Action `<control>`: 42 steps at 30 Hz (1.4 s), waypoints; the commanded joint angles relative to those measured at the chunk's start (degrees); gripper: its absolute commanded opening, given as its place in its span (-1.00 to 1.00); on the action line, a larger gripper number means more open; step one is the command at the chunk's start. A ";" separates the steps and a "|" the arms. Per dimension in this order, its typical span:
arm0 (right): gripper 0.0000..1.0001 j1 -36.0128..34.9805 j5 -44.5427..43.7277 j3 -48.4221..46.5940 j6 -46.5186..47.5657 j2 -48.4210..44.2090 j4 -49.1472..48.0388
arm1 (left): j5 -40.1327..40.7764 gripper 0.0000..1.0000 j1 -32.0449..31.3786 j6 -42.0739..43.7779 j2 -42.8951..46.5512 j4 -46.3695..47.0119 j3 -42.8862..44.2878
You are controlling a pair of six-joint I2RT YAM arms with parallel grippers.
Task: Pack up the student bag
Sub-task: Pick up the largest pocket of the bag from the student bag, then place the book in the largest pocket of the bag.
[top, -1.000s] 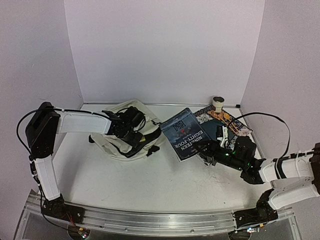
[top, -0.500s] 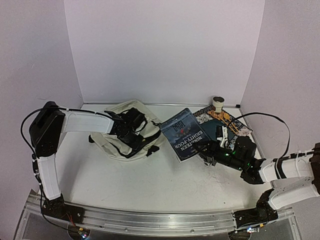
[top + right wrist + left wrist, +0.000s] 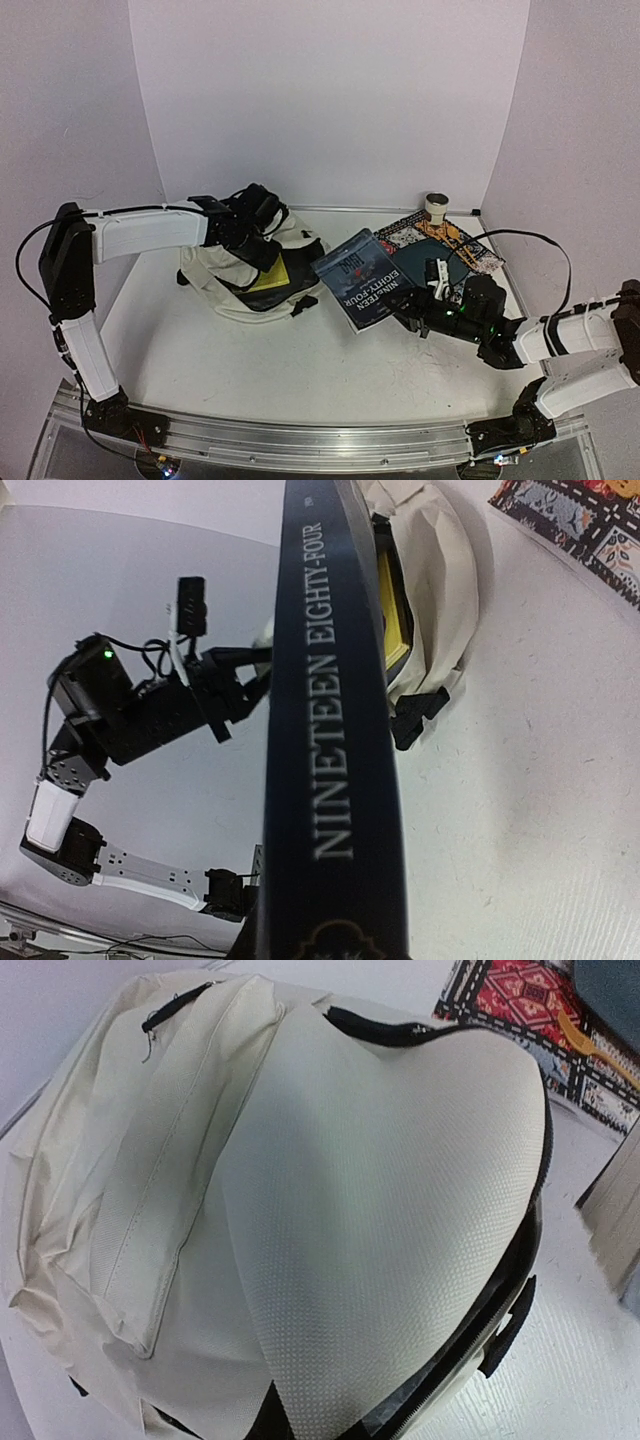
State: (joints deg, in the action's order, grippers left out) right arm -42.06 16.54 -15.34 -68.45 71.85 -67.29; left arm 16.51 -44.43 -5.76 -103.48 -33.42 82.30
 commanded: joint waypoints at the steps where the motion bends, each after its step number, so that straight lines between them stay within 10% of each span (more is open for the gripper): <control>1: -1.00 -2.11 1.49 -5.12 -0.01 1.05 -37.39 | 0.59 -1.00 -0.21 0.52 5.56 -1.45 5.87; 42: -1.00 -12.78 -4.79 -33.22 -7.39 35.55 -46.58 | -28.75 -1.00 -4.90 -13.54 19.77 4.19 -5.00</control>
State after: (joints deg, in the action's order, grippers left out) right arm -54.60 13.54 -41.63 -75.49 105.59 -68.91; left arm -7.54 -47.66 -18.12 -88.81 -34.74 77.87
